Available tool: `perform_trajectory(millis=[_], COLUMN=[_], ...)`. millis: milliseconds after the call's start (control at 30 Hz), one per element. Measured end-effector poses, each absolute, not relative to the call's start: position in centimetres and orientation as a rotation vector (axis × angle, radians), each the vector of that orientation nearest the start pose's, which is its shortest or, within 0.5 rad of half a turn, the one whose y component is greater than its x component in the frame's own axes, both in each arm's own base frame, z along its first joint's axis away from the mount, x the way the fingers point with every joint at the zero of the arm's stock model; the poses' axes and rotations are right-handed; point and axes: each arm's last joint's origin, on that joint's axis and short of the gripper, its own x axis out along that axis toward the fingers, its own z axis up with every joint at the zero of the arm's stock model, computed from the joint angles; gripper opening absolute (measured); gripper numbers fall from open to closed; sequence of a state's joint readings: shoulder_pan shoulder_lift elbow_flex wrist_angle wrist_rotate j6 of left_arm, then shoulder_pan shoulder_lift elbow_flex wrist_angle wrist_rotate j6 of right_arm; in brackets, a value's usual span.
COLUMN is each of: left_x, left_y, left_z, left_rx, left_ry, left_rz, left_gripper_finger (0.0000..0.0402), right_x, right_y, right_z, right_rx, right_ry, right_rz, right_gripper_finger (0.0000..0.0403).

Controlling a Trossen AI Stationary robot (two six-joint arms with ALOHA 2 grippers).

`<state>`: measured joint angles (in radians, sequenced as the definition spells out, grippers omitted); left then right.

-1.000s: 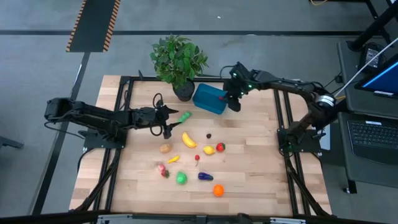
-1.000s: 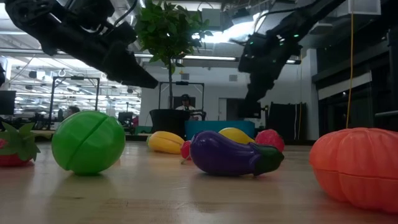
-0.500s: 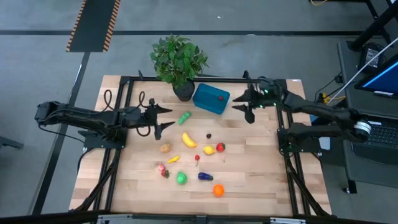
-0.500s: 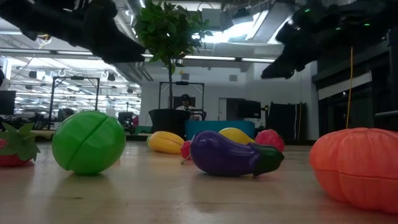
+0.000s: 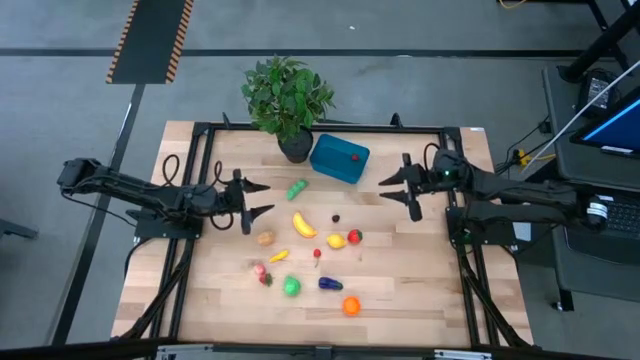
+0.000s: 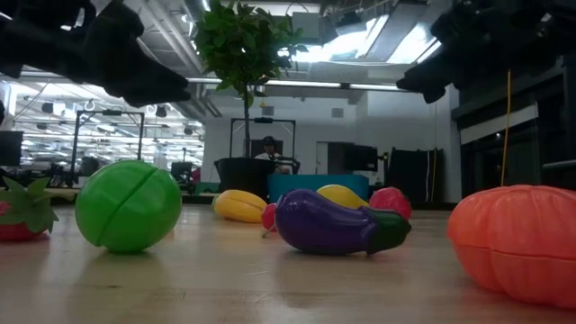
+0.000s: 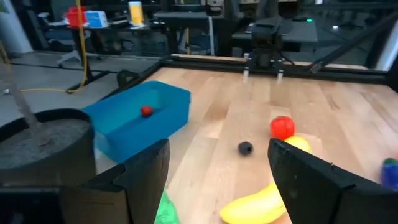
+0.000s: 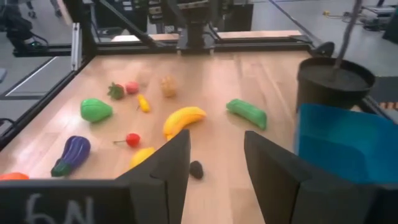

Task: Pick and placing Produce into tupperware
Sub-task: Put the red strawberry into the blue container

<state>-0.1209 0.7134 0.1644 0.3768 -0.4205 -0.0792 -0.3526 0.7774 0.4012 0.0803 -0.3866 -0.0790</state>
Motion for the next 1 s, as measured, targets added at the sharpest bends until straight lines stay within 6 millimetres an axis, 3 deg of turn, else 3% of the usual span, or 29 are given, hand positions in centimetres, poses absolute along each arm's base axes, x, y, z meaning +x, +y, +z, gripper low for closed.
perform_trajectory(millis=[400,800,1000], left_x=[15.3,15.3,15.3], left_y=[-0.7,-0.7,-0.7], left_z=[18.0,18.0,18.0], left_rx=[-0.050,-0.050,-0.052], left_ry=[0.180,0.182,0.182], left_rz=[0.289,0.289,0.289], left_gripper_finger=[0.0265,0.0265,0.0265], right_x=[17.1,17.3,18.6], right_y=[-5.0,-5.0,-4.2], right_z=[21.3,21.6,22.4], right_rx=[0.035,0.134,0.131], right_ry=[0.298,0.285,0.303], right_rz=[0.053,0.038,-0.010], right_gripper_finger=[0.0154,0.0154,0.0174])
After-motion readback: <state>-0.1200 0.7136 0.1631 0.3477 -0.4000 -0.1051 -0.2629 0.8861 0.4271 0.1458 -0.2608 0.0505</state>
